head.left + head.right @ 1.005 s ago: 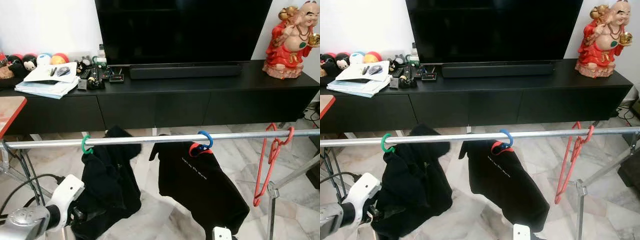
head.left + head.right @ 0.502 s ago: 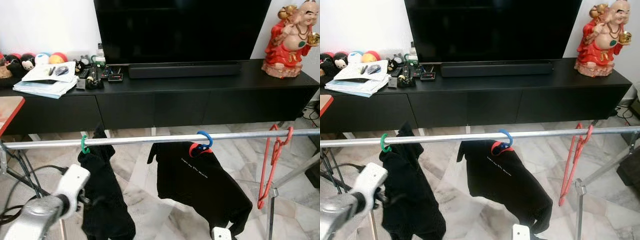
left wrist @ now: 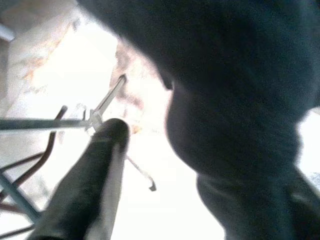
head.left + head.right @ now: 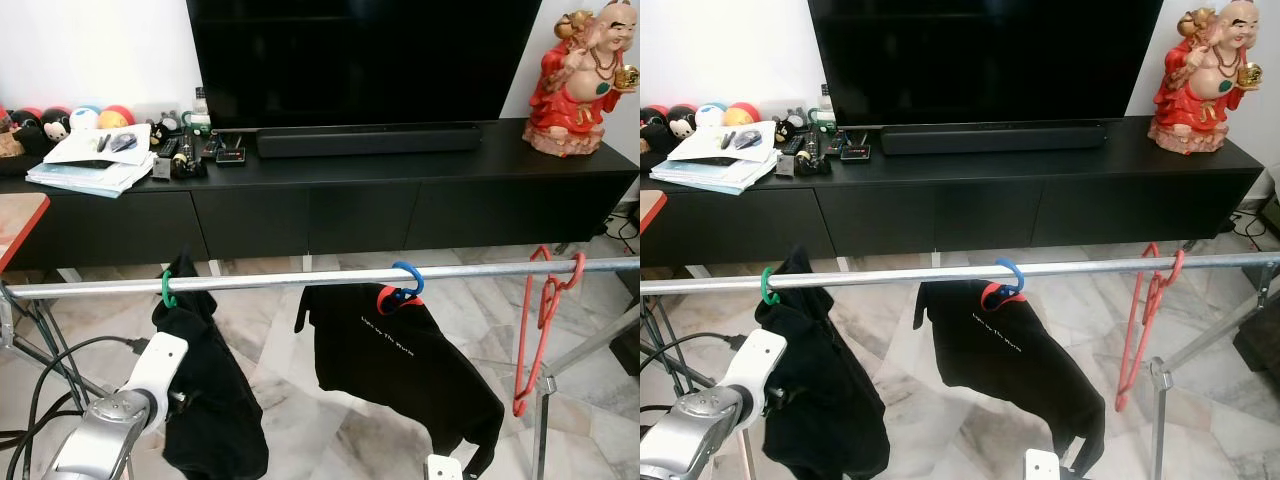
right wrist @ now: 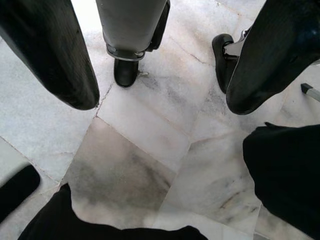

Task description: Hang hanger

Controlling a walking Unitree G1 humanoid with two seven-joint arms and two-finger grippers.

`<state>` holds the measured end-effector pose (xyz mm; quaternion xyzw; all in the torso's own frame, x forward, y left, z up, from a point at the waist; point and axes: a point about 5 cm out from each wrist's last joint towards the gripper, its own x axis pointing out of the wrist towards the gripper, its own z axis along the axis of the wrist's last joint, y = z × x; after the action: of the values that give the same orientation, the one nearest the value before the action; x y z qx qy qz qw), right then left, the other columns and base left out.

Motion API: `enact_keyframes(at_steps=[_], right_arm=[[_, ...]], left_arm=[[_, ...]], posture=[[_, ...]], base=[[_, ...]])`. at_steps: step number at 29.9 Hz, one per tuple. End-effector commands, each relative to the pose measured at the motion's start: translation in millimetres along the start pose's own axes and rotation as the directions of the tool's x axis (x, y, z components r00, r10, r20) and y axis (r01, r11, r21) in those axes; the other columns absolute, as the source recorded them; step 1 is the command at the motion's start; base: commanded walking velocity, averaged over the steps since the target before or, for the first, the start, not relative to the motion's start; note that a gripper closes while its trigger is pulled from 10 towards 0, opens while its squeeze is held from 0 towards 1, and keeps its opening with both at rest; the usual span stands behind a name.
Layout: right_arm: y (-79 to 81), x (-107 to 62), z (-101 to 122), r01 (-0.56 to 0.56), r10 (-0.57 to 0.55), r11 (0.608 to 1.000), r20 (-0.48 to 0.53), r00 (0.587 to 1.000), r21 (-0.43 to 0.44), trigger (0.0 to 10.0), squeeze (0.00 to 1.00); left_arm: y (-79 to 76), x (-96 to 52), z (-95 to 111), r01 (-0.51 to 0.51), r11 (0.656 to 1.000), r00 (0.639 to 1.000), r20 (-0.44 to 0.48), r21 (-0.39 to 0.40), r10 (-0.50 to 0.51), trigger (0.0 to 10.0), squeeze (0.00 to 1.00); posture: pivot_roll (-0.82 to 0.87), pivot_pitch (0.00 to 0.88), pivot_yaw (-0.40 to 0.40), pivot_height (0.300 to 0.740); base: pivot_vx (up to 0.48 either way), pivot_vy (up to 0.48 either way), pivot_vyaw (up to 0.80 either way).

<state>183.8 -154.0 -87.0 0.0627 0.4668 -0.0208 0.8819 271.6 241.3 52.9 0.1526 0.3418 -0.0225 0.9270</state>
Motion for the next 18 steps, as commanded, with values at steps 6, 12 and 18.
enact_keyframes(at_steps=[6, 12, 18], right_arm=[[1.6, -0.3, -3.7, 0.001, -0.001, 1.000, -0.015, 1.000, 0.011, 10.0, 0.00], [1.9, -0.3, -3.8, 0.000, 0.000, 1.000, -0.014, 1.000, 0.011, 10.0, 0.00], [2.1, -0.3, -4.2, 0.000, 0.001, 1.000, -0.015, 1.000, 0.011, 10.0, 0.00]], left_arm=[[-1.7, 0.9, 5.5, 0.028, 0.999, 0.999, 0.041, 0.017, -0.029, 0.0, 0.00], [-7.2, 0.2, 5.0, 0.058, 0.998, 0.998, 0.038, 0.022, -0.059, 0.0, 0.00], [-7.9, 0.4, 3.6, 0.055, 0.998, 0.998, 0.028, 0.039, -0.056, 0.0, 0.00]], posture=[[0.19, 0.070, 0.014, 0.740], [0.19, 0.072, 0.016, 0.740], [0.19, 0.070, 0.016, 0.740]], base=[[0.000, 0.000, 0.00], [0.000, 0.000, 0.00], [0.000, 0.000, 0.00]])
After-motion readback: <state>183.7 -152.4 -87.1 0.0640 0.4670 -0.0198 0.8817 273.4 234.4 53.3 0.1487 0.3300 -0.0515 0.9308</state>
